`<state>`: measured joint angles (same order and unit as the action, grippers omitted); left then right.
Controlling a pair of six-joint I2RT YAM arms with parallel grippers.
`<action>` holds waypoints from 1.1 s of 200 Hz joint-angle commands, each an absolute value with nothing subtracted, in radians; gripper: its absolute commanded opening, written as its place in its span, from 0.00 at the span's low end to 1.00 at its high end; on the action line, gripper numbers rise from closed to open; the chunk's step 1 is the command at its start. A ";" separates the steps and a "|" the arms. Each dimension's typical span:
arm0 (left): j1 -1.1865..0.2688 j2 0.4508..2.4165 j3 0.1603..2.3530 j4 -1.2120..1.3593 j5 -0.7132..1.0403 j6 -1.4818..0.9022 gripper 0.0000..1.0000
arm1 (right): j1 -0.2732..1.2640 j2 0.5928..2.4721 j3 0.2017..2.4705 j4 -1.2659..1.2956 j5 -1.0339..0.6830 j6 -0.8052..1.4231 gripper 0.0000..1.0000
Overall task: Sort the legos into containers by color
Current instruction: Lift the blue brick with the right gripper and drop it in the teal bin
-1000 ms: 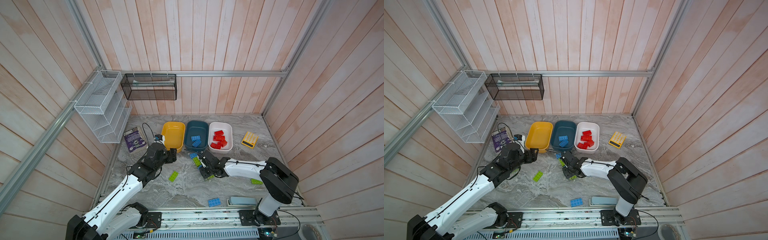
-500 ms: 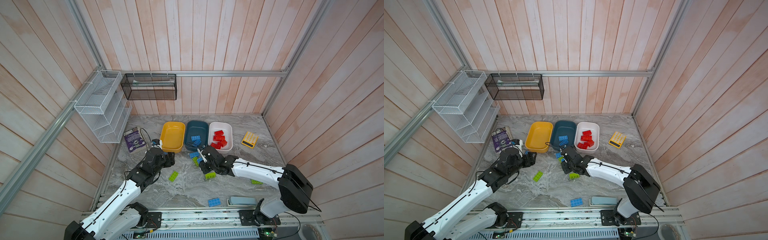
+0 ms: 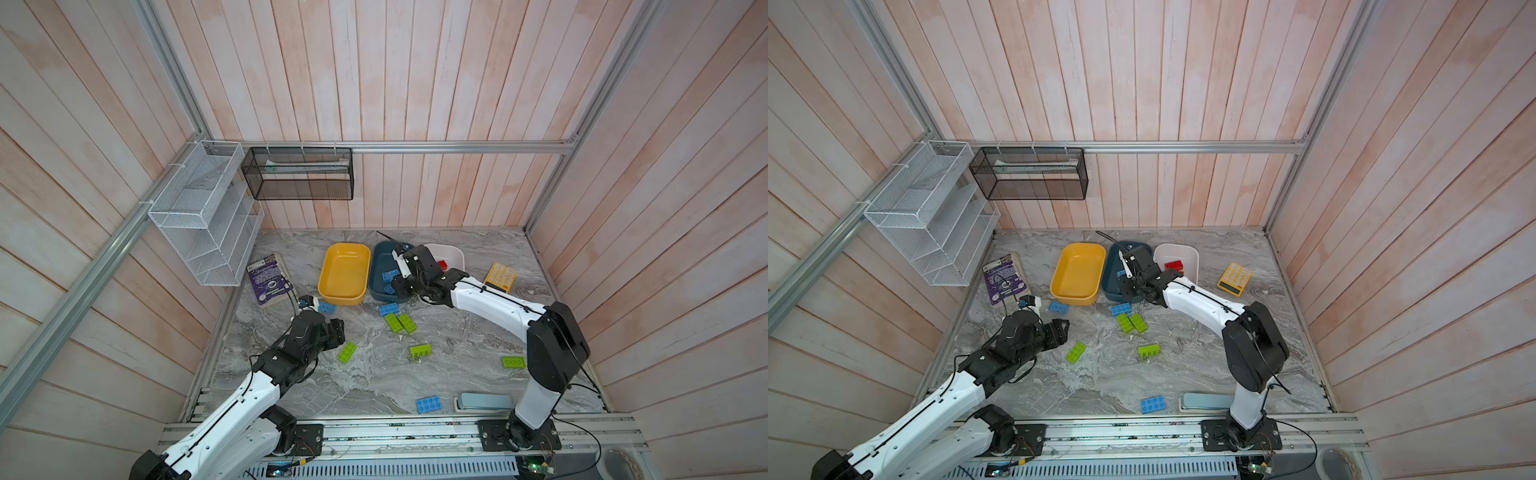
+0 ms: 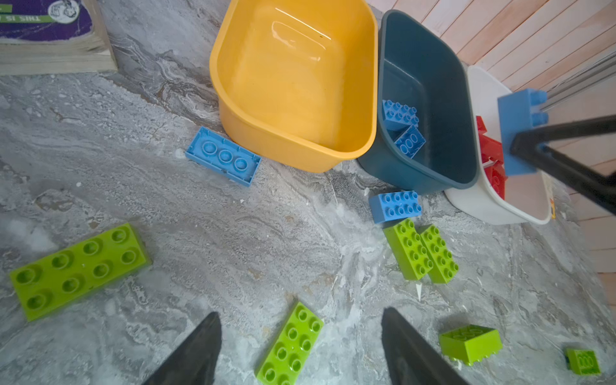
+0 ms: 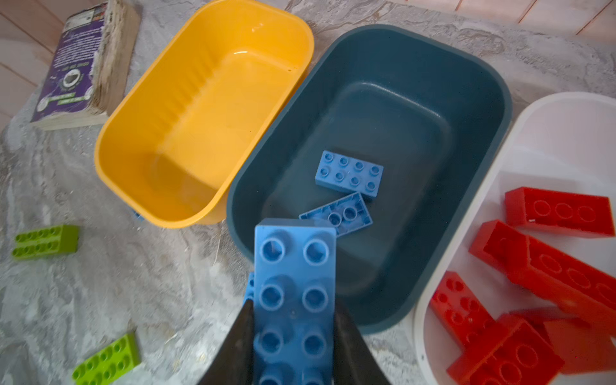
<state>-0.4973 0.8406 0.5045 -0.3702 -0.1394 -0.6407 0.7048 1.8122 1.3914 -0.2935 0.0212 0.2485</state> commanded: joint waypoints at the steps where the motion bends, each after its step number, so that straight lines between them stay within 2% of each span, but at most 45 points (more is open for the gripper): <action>1: -0.490 0.824 0.490 -0.395 -0.166 -0.664 0.78 | 0.674 1.881 1.476 -0.320 -0.022 0.225 0.28; 29: -0.482 0.835 0.489 -0.399 -0.173 -0.658 0.78 | 0.658 1.944 1.549 -0.341 -0.026 0.221 0.30; 48: -0.470 0.849 0.496 -0.403 -0.174 -0.654 0.80 | 0.649 1.954 1.565 -0.340 -0.026 0.225 0.35; 56: -0.463 0.857 0.503 -0.406 -0.176 -0.653 0.81 | 0.644 1.954 1.569 -0.340 -0.028 0.225 0.44; 80: -0.454 0.889 0.533 -0.409 -0.175 -0.636 0.83 | 0.639 1.939 1.564 -0.337 -0.029 0.225 0.62; 107: -0.447 0.959 0.603 -0.435 -0.198 -0.580 0.85 | 0.636 1.858 1.472 -0.265 -0.034 0.249 0.74; 163: -0.375 1.202 0.648 -0.344 -0.212 -0.491 0.86 | 0.637 1.555 1.076 0.060 -0.169 0.355 0.80; 200: -0.358 1.322 0.671 -0.248 -0.141 -0.430 0.86 | 0.637 1.380 0.876 0.171 -0.207 0.388 0.84; 220: -0.354 1.377 0.747 -0.308 -0.180 -0.369 0.87 | 0.637 1.317 0.810 0.196 -0.208 0.388 0.85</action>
